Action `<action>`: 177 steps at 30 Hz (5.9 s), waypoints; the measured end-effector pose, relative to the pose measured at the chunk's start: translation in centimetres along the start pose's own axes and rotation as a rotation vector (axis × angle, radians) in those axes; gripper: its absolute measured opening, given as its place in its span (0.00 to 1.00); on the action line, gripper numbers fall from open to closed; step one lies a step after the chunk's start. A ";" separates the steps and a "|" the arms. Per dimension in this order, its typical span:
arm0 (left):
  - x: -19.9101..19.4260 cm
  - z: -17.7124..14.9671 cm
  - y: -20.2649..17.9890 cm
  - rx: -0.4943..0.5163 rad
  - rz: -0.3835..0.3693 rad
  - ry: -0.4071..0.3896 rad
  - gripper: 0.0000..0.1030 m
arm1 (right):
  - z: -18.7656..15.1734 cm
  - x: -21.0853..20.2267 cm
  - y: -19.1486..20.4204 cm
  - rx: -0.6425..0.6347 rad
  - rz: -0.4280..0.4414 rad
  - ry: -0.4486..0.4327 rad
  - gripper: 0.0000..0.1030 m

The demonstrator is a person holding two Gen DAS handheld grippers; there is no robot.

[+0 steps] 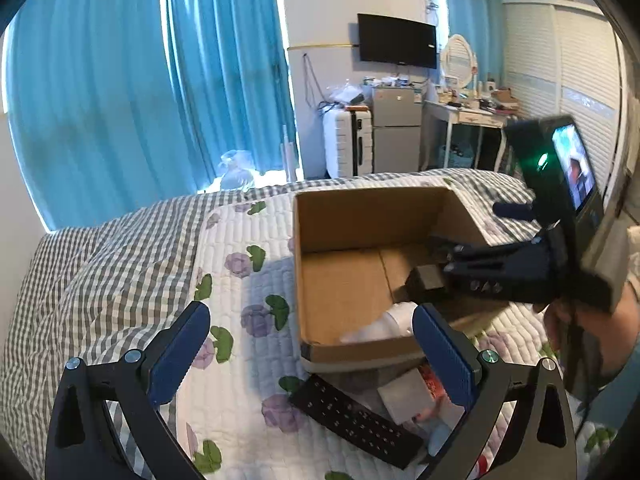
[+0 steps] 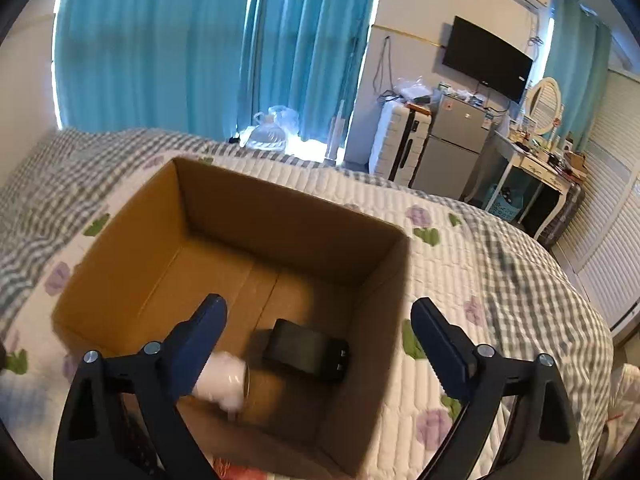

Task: Organize rigid objects
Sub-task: 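Carry both held items over the box and open both tools to drop them, then grasp the white bottle with red cap with the right tool and lift, then grasp the white square charger with the left tool while the right tool holds the bottle, then lower the charger and bottle into the box and open both tools, then grasp the light blue earbud case with the right tool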

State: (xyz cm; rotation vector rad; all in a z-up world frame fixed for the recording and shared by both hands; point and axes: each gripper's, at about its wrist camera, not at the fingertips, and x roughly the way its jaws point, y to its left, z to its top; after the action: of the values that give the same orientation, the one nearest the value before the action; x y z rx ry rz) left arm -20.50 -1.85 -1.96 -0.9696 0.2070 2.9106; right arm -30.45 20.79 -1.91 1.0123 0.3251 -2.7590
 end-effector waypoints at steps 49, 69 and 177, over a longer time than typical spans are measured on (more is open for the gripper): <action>-1.1 -13.4 -1.3 -0.128 0.095 0.216 1.00 | -19.9 -8.1 5.4 0.100 0.189 0.297 0.80; 6.2 -12.0 -14.7 -0.011 -0.158 0.328 1.00 | -14.4 -4.6 -8.3 0.059 0.036 0.262 0.80; -6.0 -2.1 0.8 -0.135 0.007 0.054 1.00 | -3.9 -14.5 -1.0 -0.012 0.142 -0.002 1.00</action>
State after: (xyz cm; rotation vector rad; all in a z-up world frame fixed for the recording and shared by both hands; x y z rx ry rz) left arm -14.53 -3.06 0.12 -1.0699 0.0172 2.9393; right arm -17.42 24.20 4.80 0.9895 0.2593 -2.6280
